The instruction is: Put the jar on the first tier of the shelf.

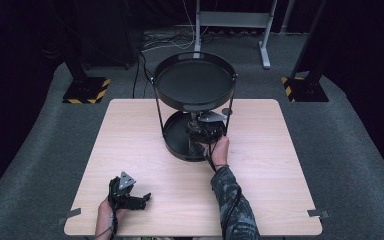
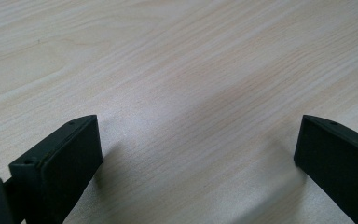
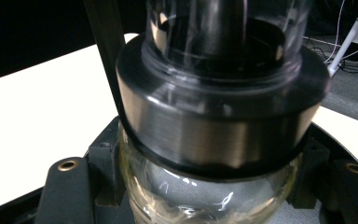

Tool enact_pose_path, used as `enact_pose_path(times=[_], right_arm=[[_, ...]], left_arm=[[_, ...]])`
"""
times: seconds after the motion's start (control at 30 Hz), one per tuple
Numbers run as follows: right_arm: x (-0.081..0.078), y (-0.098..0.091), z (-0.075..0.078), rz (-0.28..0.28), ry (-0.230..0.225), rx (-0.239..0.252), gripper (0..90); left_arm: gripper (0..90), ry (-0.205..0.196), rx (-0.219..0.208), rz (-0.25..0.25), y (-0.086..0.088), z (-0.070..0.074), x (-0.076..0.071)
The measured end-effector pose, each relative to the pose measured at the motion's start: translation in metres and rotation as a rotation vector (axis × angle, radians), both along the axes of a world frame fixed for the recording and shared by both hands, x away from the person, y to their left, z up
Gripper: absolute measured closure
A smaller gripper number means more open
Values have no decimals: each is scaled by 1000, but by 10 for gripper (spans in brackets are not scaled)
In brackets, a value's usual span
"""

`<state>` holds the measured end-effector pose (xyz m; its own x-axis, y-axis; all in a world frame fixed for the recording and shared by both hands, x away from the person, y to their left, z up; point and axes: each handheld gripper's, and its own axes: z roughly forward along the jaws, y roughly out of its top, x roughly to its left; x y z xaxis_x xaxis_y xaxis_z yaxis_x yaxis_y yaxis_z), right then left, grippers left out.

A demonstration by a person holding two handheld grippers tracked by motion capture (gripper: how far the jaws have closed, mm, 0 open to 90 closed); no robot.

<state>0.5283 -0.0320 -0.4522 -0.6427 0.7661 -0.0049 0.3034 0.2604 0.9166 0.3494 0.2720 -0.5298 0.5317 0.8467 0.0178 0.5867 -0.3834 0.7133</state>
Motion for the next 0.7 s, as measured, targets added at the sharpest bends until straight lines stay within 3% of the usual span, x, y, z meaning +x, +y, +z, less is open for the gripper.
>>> enact_pose_path(times=[0.7], right_arm=[[3, 1, -3, 6, -5, 6, 303]], left_arm=[[4, 0, -3, 2, 0, 0, 0]])
